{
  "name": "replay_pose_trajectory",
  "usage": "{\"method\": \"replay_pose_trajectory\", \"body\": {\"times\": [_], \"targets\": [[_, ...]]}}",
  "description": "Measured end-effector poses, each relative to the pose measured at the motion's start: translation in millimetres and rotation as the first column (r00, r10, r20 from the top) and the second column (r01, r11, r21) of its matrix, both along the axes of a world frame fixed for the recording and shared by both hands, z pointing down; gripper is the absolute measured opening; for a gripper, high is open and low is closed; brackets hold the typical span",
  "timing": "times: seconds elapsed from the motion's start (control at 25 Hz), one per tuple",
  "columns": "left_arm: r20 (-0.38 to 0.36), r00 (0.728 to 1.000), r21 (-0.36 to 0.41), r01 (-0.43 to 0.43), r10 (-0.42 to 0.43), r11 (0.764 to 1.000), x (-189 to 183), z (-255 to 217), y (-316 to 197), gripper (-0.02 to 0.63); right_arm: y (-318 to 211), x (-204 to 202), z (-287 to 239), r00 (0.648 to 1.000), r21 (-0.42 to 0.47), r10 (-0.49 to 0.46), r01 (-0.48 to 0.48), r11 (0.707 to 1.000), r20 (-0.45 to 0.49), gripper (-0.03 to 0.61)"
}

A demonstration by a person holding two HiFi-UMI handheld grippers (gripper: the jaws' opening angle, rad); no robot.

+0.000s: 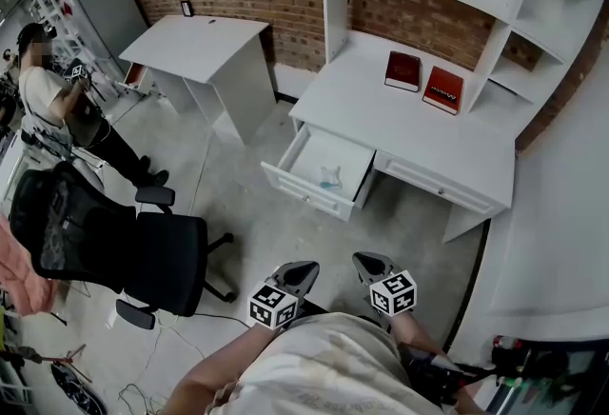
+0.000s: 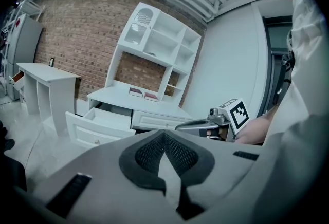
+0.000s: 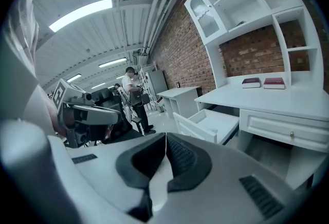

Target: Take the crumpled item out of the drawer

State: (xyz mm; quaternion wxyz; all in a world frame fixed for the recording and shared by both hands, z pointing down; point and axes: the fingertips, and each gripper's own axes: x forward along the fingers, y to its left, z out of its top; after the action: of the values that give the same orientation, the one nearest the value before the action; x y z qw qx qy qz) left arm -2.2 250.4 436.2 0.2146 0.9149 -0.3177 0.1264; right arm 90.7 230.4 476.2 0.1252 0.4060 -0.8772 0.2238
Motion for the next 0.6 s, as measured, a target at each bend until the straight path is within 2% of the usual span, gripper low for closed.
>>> {"method": "replay_pose_trajectory", "body": {"times": [0.32,0.6], "targets": [[-0.003,1.0,0.002,0.009,-0.009,1.0,-3,-3,-4,0.02,-4,4,0,0.999,-0.015,0.035,-0.034,0.999,0.019,0.026],[0.0,1.0,0.009,0.027,-0.027,1.0,0,-5,-10,0.02,-8,10,2,0.999,-0.011,0.026,-0.026,1.0,0.018,0.026]]}}
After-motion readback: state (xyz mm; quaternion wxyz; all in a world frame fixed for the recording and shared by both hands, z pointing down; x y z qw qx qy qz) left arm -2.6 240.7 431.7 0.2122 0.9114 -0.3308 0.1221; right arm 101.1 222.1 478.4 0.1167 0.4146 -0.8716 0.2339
